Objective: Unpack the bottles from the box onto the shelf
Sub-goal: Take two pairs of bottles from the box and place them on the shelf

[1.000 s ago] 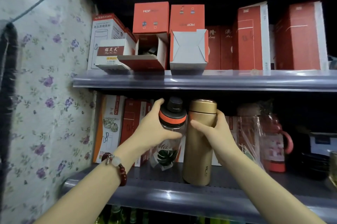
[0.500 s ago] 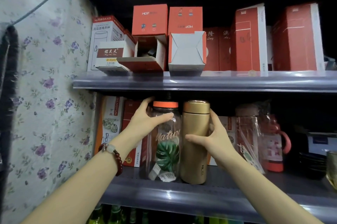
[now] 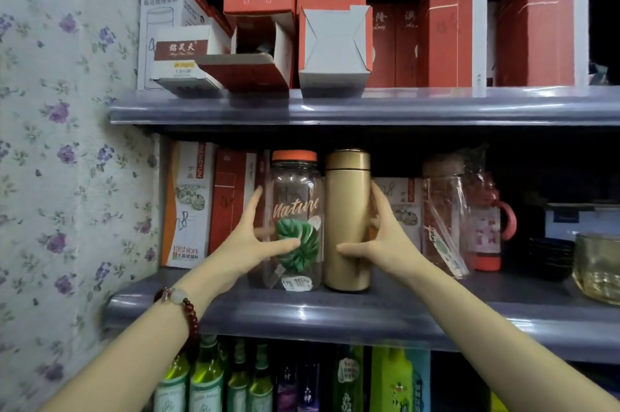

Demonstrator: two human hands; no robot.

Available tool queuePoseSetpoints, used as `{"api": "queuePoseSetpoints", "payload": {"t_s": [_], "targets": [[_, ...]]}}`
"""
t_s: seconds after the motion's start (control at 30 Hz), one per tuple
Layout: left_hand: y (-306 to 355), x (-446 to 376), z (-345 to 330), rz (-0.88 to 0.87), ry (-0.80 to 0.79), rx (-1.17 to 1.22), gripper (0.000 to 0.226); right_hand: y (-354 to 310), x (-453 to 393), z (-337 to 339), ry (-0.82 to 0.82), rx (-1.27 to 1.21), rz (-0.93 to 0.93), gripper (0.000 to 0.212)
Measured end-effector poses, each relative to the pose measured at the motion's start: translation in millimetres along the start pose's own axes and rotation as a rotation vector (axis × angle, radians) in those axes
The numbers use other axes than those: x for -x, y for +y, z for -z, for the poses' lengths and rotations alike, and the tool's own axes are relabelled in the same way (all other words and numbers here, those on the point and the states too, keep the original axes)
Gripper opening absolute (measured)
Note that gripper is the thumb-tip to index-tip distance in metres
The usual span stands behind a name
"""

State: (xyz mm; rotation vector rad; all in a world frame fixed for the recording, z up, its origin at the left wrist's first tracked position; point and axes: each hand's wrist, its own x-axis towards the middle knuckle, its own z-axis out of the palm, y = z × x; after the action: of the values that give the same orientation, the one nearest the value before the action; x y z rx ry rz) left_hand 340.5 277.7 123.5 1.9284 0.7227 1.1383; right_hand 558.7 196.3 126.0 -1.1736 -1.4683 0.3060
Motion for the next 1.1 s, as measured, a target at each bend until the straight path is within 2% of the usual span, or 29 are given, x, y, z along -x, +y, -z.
{"api": "queuePoseSetpoints", "payload": {"t_s": [0.07, 0.2, 0.3, 0.37, 0.53, 0.87, 0.97, 1.1], "targets": [[-5, 0, -2, 0.03, 0.014, -0.044, 0.114, 5, 3, -3, 0.039, 0.049, -0.006, 0.118], [-7, -6, -15, 0.048, 0.134, -0.123, 0.123, 2, 6, -17, 0.22, 0.18, -0.016, 0.121], [-8, -9, -29, 0.038, 0.225, -0.117, 0.124, 2, 4, -32, 0.286, 0.241, -0.011, 0.12], [-9, -10, -34, 0.045, 0.252, -0.12, 0.124, 4, 3, -37, 0.279, 0.261, -0.028, 0.12], [-8, -11, -31, 0.063, 0.238, -0.163, 0.122, 7, 5, -23, 0.145, 0.302, -0.075, 0.128], [-2, -4, -30, 0.086, 0.217, -0.179, 0.124, -4, 10, -24, 0.156, 0.31, -0.123, 0.126], [3, 5, -28, 0.101, 0.199, -0.207, 0.122, -16, 20, -26, 0.175, 0.327, -0.125, 0.119], [9, 39, -20, 0.082, 0.325, -0.359, 0.099, -33, 52, -33, 0.219, 0.388, 0.077, 0.091]]}}
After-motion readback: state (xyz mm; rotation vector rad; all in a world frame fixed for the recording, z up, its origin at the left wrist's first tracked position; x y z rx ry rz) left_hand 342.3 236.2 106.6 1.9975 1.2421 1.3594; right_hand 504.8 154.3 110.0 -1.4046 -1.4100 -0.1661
